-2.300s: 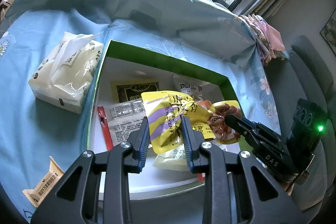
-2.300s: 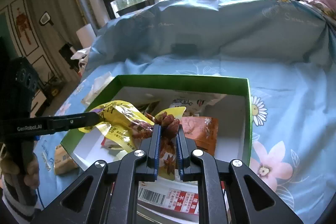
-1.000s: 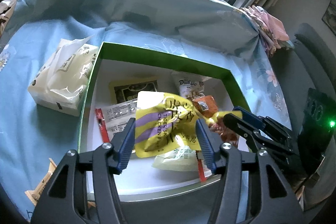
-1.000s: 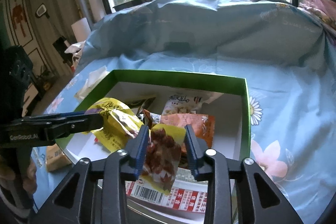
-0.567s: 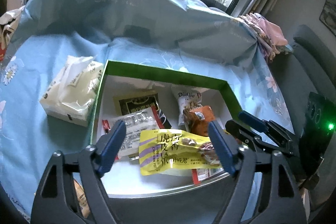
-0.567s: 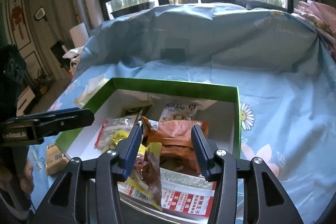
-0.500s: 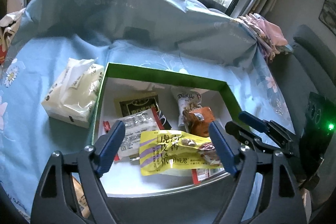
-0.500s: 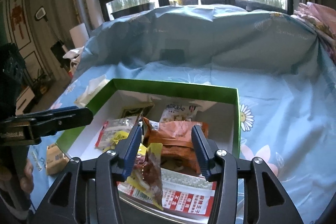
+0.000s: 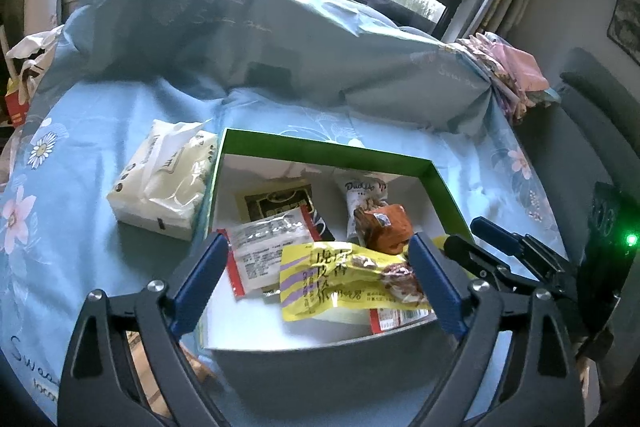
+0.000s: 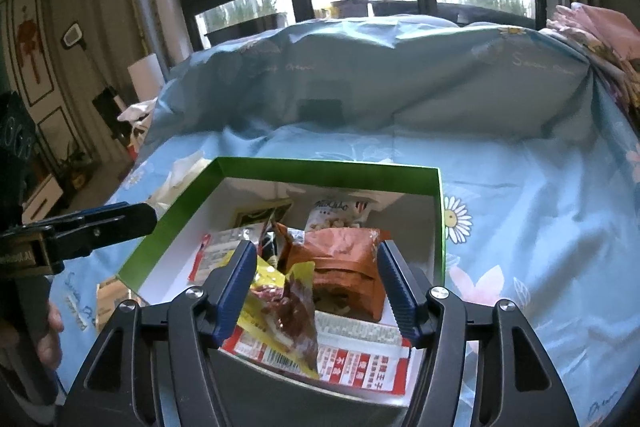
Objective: Organize snacks
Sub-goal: 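Move the right tool to the tan bread packet on the cloth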
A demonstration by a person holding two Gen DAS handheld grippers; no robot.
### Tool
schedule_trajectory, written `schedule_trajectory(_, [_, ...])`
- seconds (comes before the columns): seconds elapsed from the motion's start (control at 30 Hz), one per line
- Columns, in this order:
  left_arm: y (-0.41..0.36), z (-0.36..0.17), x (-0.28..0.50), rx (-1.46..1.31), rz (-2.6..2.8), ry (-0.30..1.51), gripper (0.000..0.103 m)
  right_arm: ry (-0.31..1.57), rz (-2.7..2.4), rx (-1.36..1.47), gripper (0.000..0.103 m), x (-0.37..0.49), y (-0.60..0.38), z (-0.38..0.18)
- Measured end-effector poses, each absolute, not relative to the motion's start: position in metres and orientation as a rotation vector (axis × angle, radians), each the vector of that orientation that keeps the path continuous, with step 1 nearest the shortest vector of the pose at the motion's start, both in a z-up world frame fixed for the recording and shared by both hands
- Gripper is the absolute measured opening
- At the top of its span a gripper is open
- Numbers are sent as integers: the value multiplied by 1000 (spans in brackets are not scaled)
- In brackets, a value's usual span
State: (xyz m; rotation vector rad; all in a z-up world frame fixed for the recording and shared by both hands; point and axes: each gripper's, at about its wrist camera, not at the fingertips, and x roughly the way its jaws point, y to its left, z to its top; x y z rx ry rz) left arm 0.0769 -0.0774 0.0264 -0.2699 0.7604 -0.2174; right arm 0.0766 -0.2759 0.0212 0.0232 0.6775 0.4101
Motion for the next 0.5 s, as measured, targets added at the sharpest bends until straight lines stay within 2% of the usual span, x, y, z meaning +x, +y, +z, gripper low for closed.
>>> schedule_trajectory(0.03, [-76,27,75,-271,-212,758,103,678,412,23,64,74,-275,21])
schedule_trajectory(0.4, [-27,31,27,-336,-147,709,103,649,544,91,65,34,-261,22])
schedule_trajectory(0.5, [-6,26,19,-365,-105,719,103,657,622,107,71,20,-251,16])
